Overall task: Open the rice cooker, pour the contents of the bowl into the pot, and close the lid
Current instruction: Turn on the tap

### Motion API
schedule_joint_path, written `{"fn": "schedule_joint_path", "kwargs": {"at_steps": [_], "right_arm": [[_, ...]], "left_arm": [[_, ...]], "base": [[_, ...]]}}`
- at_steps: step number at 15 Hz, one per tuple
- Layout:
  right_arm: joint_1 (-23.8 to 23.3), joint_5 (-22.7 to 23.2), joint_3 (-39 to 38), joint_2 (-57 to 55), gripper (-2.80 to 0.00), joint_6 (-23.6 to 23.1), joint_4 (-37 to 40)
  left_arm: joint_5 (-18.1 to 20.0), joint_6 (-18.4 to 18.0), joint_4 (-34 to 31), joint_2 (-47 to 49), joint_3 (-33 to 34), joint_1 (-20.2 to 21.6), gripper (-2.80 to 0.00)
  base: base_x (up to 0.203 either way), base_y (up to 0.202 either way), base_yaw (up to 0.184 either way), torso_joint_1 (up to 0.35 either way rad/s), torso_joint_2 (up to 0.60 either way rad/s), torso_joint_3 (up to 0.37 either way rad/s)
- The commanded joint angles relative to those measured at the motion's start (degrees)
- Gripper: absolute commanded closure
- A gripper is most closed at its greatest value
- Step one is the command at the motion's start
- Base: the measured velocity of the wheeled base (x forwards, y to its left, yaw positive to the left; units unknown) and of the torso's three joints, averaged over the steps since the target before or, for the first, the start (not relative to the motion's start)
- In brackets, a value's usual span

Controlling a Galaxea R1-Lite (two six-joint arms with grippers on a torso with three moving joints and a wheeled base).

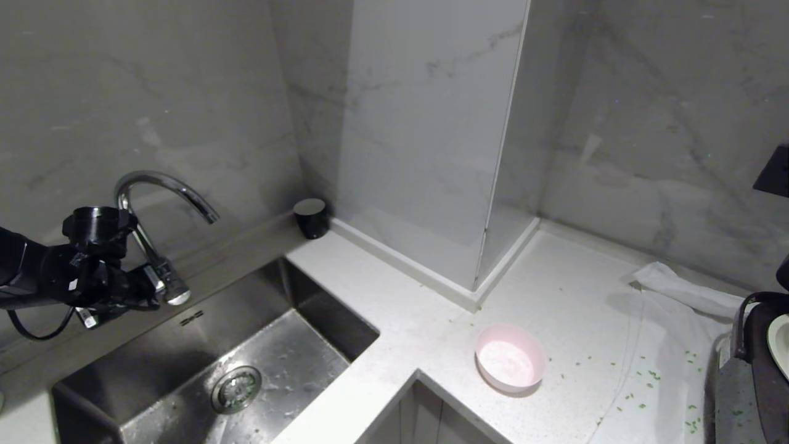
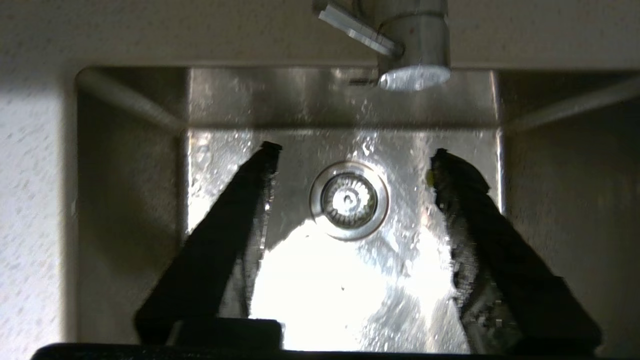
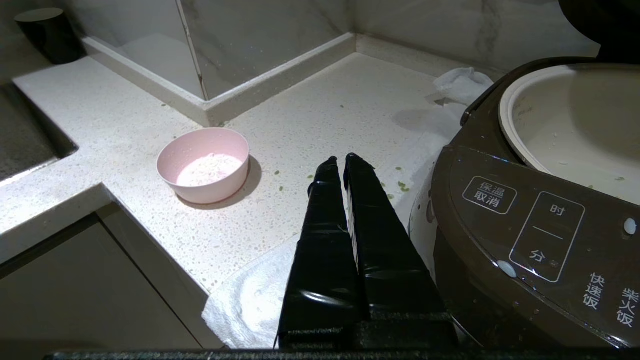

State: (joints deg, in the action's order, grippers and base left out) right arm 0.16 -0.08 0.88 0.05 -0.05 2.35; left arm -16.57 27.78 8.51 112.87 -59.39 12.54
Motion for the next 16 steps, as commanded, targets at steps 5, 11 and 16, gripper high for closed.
{"fn": "schedule_joint_path", "kwargs": {"at_steps": [5, 11, 16], "right_arm": [[0.02, 0.00, 0.00, -0.05, 0.00, -0.04, 0.02], [0.02, 0.00, 0.00, -0.05, 0.00, -0.04, 0.02], [0.02, 0.00, 0.00, -0.05, 0.00, -0.04, 0.02]], "left_arm": [[-0.29, 1.19, 1.60, 9.84, -6.56, 2.54, -2.80], [-0.04, 2.01, 10.20, 13.70, -9.02, 4.07, -2.80], [-0.29, 2.44, 10.56, 15.26, -10.55, 4.42, -2.80]], "base": [[0.000, 0.000, 0.000, 0.000, 0.00, 0.000], [0.000, 0.000, 0.000, 0.000, 0.00, 0.000], [0.000, 0.000, 0.000, 0.000, 0.00, 0.000]]}}
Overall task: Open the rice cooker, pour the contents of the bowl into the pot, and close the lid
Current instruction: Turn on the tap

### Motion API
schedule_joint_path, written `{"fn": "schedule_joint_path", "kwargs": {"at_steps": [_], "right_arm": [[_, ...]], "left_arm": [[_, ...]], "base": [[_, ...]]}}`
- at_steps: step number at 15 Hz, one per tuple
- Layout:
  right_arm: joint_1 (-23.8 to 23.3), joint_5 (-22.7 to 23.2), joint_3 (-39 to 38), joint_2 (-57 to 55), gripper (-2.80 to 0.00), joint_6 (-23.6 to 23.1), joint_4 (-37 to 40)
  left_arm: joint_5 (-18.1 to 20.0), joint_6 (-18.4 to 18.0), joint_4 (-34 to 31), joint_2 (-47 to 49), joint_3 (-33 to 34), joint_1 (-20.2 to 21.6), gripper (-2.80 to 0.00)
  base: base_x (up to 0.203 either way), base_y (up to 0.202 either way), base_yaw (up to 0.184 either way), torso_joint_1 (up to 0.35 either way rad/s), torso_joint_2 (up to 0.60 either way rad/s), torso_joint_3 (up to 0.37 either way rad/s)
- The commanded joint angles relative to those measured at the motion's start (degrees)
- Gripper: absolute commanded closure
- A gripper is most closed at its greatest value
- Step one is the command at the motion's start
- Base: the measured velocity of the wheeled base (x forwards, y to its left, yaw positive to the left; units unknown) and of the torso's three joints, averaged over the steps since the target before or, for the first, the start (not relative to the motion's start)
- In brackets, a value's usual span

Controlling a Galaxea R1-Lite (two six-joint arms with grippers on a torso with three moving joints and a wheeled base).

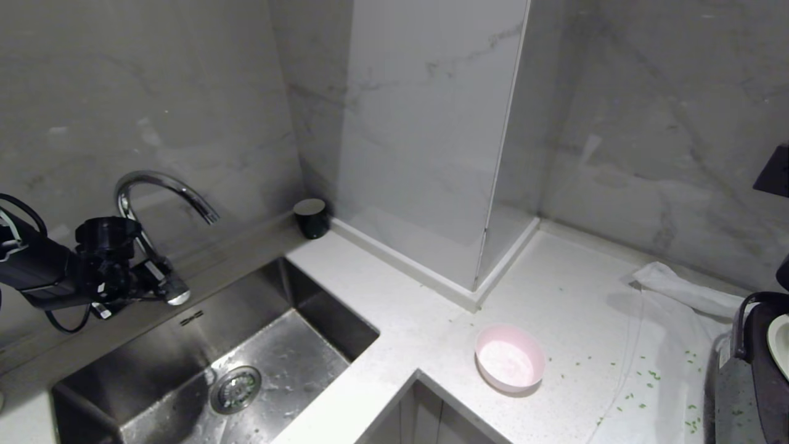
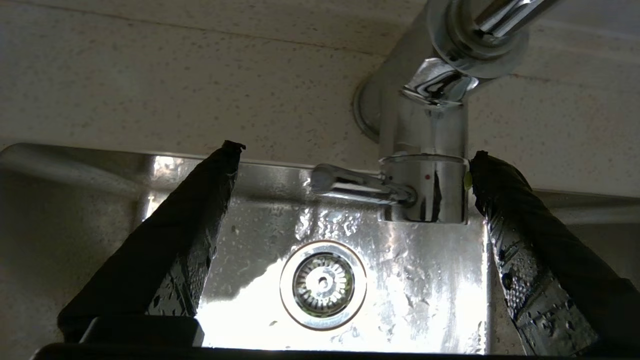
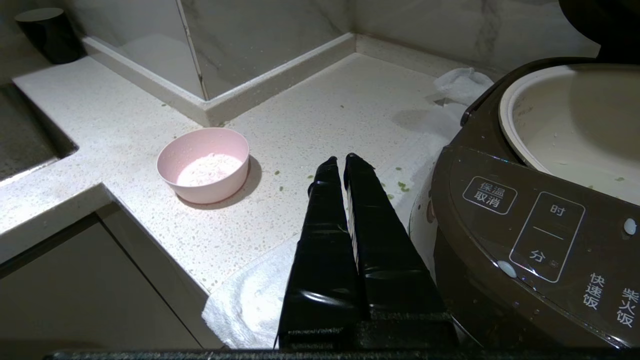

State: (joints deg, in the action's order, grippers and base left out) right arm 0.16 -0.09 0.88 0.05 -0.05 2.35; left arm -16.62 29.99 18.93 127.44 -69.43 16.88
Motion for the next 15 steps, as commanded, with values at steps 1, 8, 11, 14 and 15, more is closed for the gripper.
{"fn": "schedule_joint_path", "kwargs": {"at_steps": [1, 8, 11, 14, 15], "right_arm": [[0.02, 0.00, 0.00, -0.05, 0.00, -0.04, 0.02], [0.02, 0.00, 0.00, -0.05, 0.00, 0.01, 0.02], [0.02, 0.00, 0.00, -0.05, 0.00, -0.04, 0.02], [0.02, 0.00, 0.00, -0.05, 0.00, -0.04, 0.02], [0.02, 0.00, 0.00, -0.05, 0.00, 0.00, 0.02]], "left_arm": [[-0.43, 0.25, 0.14, 0.79, -0.53, 0.17, 0.00], [-1.13, 0.25, 1.31, 1.46, -0.49, 1.47, 0.00], [-1.13, 0.25, 1.81, 1.76, -0.61, 2.19, 0.00], [-1.13, 0.25, 1.81, 1.77, -0.61, 2.17, 0.00], [-1.13, 0.25, 1.81, 1.85, -0.61, 2.10, 0.00]], "base": [[0.000, 0.000, 0.000, 0.000, 0.00, 0.000], [0.000, 0.000, 0.000, 0.000, 0.00, 0.000], [0.000, 0.000, 0.000, 0.000, 0.00, 0.000], [0.000, 0.000, 0.000, 0.000, 0.00, 0.000], [0.000, 0.000, 0.000, 0.000, 0.00, 0.000]]}}
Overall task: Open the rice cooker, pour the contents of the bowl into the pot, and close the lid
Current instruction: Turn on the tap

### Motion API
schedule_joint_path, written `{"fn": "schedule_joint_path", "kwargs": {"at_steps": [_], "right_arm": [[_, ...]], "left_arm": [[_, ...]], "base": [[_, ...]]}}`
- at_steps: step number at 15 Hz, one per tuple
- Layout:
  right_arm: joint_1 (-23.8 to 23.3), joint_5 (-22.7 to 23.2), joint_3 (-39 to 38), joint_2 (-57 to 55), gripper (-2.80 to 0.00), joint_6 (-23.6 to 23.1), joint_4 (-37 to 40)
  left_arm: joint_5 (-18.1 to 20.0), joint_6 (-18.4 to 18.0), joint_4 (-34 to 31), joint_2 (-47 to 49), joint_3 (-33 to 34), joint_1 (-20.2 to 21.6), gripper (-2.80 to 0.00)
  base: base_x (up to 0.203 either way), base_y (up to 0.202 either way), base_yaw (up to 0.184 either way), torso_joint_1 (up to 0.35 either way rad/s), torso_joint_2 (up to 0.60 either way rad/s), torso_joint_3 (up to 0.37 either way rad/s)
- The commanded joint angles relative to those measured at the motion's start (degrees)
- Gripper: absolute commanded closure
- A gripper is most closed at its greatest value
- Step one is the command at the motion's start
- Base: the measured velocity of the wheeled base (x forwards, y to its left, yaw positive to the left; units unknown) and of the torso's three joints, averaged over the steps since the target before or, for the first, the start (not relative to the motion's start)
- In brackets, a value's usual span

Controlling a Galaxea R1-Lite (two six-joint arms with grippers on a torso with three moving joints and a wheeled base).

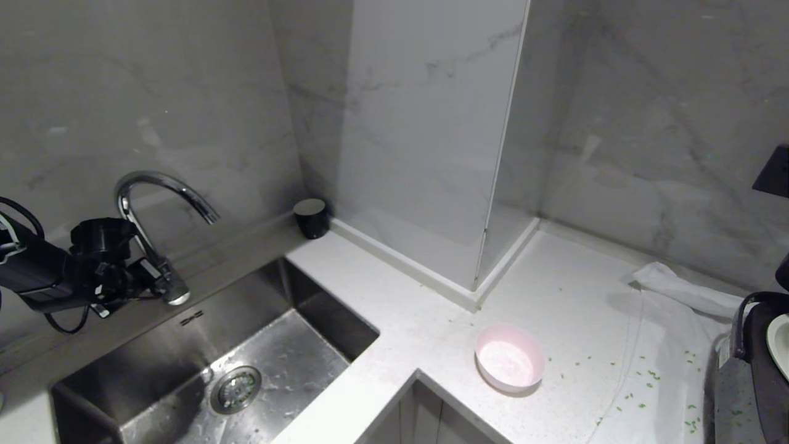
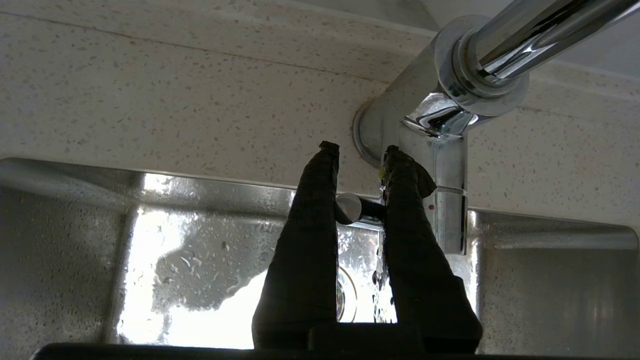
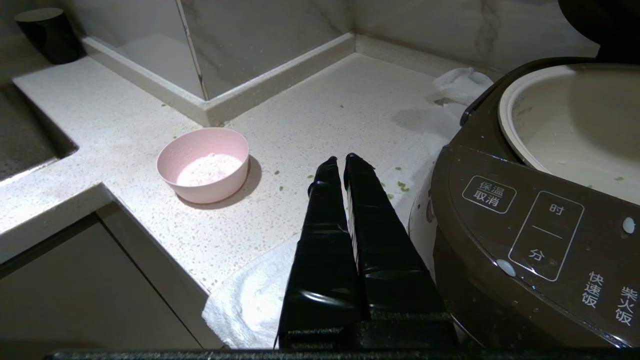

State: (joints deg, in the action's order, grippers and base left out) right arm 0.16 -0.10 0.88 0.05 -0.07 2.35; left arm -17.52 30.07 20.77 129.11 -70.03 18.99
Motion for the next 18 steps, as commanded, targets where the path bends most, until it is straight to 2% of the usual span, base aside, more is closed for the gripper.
{"fn": "schedule_joint_path", "kwargs": {"at_steps": [1, 18], "right_arm": [[0.02, 0.01, 0.00, -0.05, 0.00, -0.01, 0.02], [0.02, 0.01, 0.00, -0.05, 0.00, -0.01, 0.02]], "left_arm": [[-0.24, 0.16, -0.03, 0.18, 0.07, -0.10, 0.00], [0.03, -0.03, -0.54, -0.70, 2.26, -0.36, 0.00]], "base": [[0.000, 0.000, 0.000, 0.000, 0.00, 0.000], [0.000, 0.000, 0.000, 0.000, 0.00, 0.000]]}}
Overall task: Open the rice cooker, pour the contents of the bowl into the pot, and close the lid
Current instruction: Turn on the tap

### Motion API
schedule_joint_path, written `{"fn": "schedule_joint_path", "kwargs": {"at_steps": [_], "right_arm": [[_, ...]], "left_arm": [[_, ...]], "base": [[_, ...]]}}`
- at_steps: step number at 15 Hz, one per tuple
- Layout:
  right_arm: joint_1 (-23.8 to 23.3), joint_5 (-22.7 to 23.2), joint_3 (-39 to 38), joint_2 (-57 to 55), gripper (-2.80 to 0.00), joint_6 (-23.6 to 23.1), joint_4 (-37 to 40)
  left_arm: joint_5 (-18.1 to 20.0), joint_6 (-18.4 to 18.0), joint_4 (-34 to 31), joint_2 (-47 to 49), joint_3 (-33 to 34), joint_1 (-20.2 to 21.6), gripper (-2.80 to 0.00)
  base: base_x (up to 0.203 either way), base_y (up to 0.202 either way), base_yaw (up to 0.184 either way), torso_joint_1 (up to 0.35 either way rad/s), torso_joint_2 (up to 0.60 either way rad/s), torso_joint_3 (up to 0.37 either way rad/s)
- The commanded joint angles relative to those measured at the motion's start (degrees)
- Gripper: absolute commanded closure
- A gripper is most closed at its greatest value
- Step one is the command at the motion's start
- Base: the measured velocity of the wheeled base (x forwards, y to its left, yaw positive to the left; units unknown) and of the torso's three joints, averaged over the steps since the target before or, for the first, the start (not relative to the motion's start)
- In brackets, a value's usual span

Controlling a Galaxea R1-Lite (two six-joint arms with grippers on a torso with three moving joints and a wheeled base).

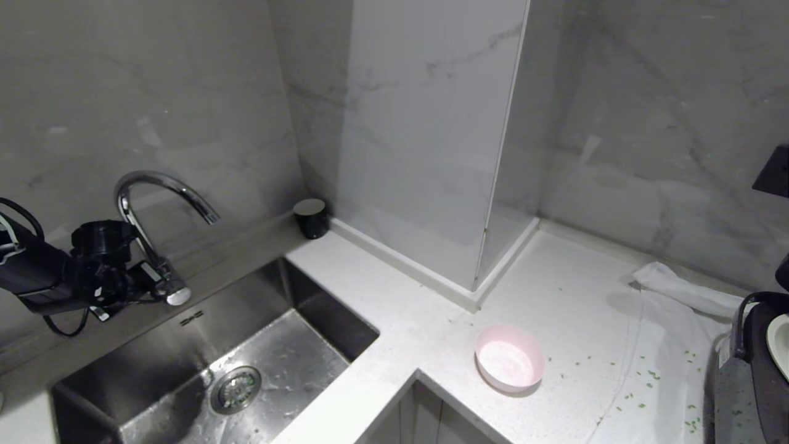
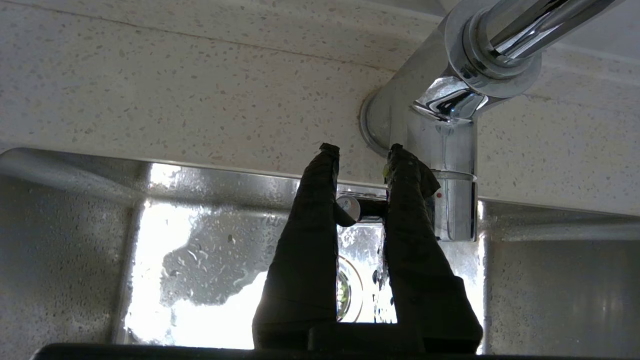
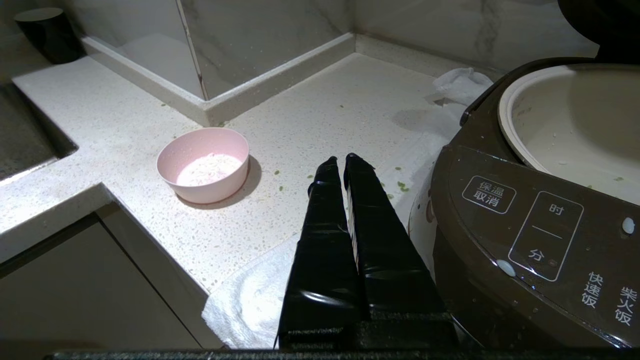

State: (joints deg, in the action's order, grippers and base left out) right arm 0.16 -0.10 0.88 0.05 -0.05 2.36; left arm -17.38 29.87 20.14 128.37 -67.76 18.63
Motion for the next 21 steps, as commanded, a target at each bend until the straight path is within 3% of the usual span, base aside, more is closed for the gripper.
{"fn": "schedule_joint_path", "kwargs": {"at_steps": [1, 21], "right_arm": [[0.02, 0.01, 0.00, -0.05, 0.00, -0.04, 0.01], [0.02, 0.01, 0.00, -0.05, 0.00, -0.03, 0.01]], "left_arm": [[-0.11, 0.10, 0.08, 0.04, -0.27, 0.09, 0.00], [-0.11, 0.28, 0.16, -1.01, 1.49, -0.97, 0.00]], "base": [[0.000, 0.000, 0.000, 0.000, 0.00, 0.000], [0.000, 0.000, 0.000, 0.000, 0.00, 0.000]]}}
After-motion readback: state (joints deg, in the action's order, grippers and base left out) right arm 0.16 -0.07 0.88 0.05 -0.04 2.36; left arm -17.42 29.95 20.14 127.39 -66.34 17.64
